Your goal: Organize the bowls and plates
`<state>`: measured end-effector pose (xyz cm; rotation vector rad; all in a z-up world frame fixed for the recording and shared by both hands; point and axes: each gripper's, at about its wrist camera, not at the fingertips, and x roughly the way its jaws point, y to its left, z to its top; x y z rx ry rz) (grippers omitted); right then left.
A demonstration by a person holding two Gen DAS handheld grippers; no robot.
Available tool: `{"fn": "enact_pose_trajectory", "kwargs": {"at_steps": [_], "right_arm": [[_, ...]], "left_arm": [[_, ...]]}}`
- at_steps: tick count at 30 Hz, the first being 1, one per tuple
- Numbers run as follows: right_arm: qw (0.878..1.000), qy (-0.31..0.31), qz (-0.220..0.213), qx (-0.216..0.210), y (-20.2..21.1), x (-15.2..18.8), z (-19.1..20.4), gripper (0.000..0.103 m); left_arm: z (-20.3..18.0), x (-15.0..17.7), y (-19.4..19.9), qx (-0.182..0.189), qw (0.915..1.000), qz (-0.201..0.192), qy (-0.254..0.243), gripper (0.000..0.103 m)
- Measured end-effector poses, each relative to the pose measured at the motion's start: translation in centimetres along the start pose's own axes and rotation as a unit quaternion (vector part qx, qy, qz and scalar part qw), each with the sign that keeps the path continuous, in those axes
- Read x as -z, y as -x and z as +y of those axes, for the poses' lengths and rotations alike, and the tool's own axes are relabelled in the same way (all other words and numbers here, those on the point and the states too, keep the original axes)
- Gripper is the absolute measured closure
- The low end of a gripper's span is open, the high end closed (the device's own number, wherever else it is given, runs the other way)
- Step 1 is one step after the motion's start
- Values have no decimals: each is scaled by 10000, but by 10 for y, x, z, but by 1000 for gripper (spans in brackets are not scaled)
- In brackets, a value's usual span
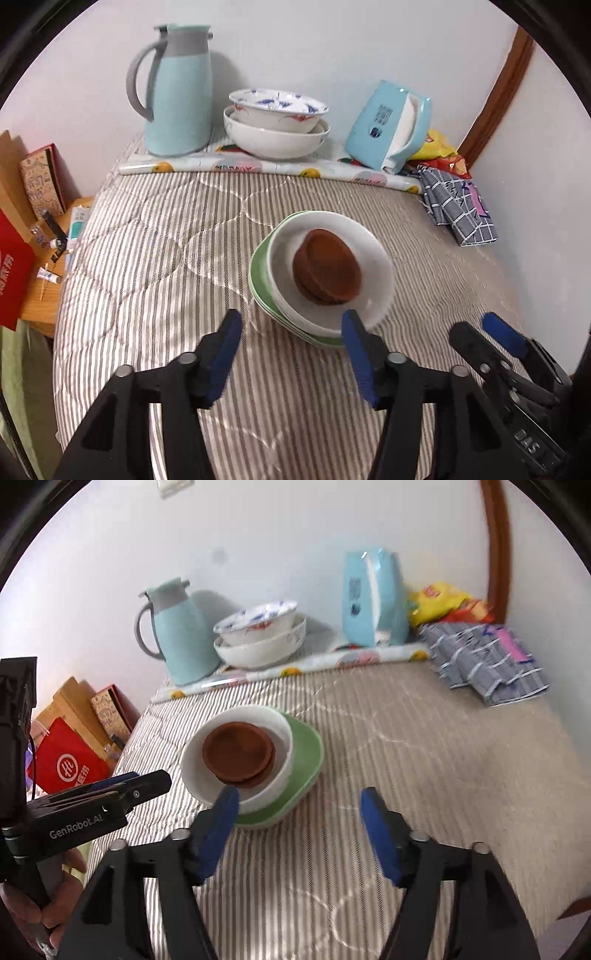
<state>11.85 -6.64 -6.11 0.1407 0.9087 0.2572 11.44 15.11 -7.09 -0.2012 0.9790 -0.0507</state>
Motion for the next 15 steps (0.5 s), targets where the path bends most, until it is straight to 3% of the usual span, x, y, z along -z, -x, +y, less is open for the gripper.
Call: {"fn": "enact_pose_trajectory", "kwargs": {"at_steps": [6, 11, 15], "right_arm": [[9997, 163, -108, 150, 47, 16, -12, 28], [9993, 158, -343, 35, 89, 27, -26, 27], [9980, 266, -571, 104, 122, 35, -34, 18]], "left_arm": [[-37, 29, 35, -100, 9993, -316, -159, 36], [-67, 50, 64, -310, 9966, -693, -334, 22], [-82, 64, 79, -376, 9954, -803, -358, 21]]}}
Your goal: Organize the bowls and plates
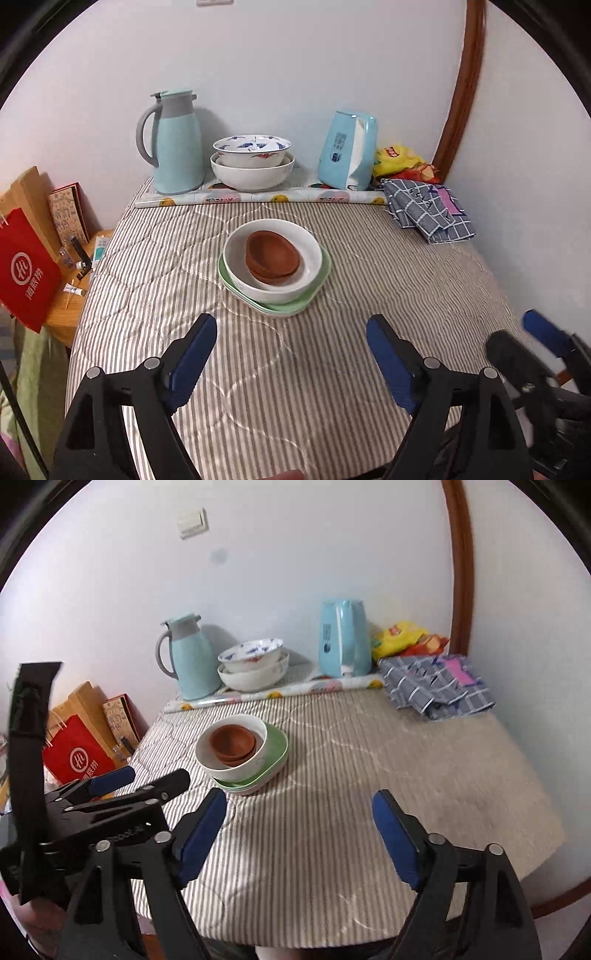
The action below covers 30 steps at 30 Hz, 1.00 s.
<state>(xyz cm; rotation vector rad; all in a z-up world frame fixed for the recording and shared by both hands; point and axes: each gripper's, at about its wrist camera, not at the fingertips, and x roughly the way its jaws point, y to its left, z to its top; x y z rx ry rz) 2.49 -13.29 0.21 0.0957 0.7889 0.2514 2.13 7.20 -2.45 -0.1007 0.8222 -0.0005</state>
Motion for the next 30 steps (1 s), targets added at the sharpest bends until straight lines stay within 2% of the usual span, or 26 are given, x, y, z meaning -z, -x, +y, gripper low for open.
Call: {"fn": "enact_pose_trajectory", "kwargs": {"at_steps": [9, 15, 30], "right_arm": [[9977, 92, -617, -245, 61, 11, -14, 3], [9976, 122, -661, -185, 72, 18, -20, 3], [9971, 13, -668, -366, 77, 24, -30, 3]], "left_arm": [[-9, 15, 25, -61, 9998, -158, 137, 18], [-13, 19, 35, -160, 9995, -230, 108, 18], [-19, 19, 44, -256, 9992, -320, 3, 18]]}}
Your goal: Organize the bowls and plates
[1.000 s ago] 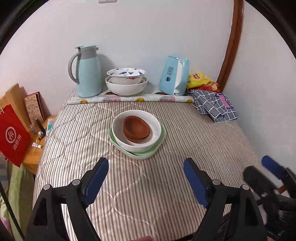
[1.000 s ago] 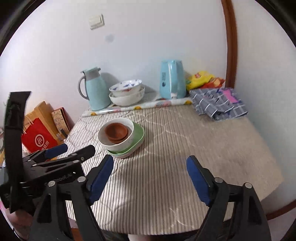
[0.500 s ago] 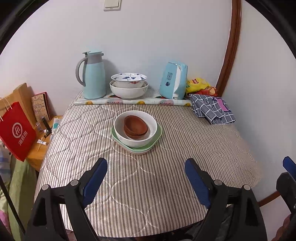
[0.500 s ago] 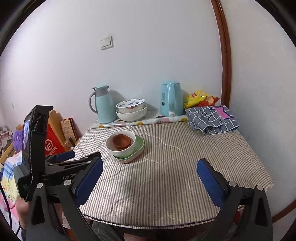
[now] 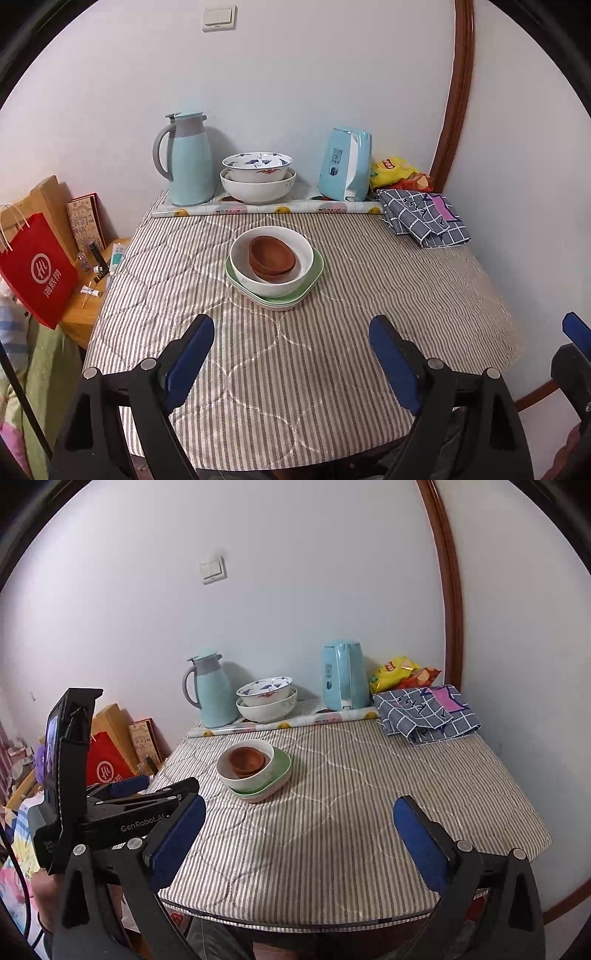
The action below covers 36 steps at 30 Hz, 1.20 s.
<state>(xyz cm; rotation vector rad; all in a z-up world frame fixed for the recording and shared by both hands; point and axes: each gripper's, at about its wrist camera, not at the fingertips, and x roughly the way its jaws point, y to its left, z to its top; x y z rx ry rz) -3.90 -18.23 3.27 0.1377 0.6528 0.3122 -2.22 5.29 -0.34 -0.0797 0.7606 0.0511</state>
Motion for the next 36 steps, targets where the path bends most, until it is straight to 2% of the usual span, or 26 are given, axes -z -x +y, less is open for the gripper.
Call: {"fn": "enact_pose_trajectory", "kwargs": {"at_steps": [36], "right_arm": [[9999, 46, -22, 148, 2, 1, 4, 3]], "left_arm": [[0, 2, 4, 35, 10000, 7, 44, 18]]}}
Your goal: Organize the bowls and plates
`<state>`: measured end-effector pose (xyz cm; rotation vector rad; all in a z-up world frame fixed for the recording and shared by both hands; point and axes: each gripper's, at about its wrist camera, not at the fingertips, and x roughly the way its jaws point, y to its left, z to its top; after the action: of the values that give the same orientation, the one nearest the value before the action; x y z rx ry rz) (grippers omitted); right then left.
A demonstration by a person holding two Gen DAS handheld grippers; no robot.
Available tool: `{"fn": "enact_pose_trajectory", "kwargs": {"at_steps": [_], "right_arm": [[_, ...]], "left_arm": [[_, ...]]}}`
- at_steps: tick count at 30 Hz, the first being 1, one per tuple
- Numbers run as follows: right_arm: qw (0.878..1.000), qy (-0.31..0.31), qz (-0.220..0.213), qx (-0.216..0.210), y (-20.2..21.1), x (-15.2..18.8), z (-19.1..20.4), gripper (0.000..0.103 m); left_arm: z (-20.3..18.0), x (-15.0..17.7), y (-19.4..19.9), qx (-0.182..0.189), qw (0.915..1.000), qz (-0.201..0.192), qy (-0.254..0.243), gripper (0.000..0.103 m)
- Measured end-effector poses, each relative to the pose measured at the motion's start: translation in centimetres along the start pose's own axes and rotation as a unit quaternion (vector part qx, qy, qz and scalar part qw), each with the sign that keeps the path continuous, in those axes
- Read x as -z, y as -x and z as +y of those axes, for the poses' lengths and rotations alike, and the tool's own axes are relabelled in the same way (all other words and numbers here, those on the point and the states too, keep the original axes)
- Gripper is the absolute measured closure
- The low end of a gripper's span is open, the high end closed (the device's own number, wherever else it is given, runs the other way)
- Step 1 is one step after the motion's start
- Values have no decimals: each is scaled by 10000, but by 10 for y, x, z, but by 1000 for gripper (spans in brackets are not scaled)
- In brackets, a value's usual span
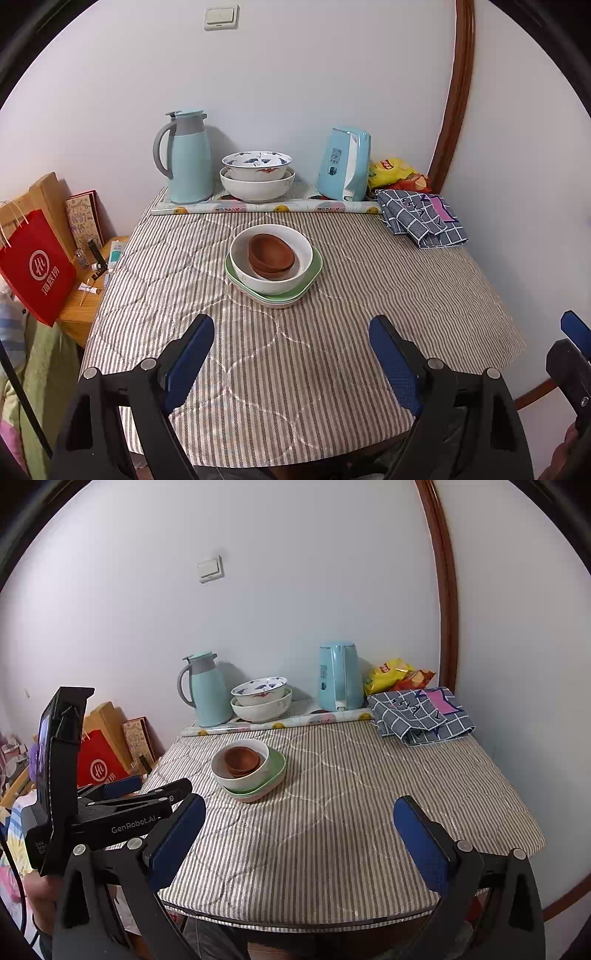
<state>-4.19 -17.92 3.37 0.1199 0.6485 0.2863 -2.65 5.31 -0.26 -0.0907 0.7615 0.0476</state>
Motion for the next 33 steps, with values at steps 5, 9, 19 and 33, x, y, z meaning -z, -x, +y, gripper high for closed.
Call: {"fn": "enact_pose_trajectory", "kwargs": {"at_steps": [5, 9, 19, 33], "right_arm": [[10000, 8, 19, 15, 0, 0, 0, 3], [10000, 27, 28, 34, 1, 0, 1, 2], [10000, 8, 43, 75, 0, -1, 1, 2], [10000, -8, 62, 71, 0, 0, 1, 2]], "left_arm": [[-1, 1, 2, -7, 10000, -1, 6, 18], [-2, 1, 2, -11, 10000, 4, 8, 18], [1, 2, 2, -8, 10000, 9, 18, 18], [3, 3, 1, -27, 10000, 14, 38, 18]]}}
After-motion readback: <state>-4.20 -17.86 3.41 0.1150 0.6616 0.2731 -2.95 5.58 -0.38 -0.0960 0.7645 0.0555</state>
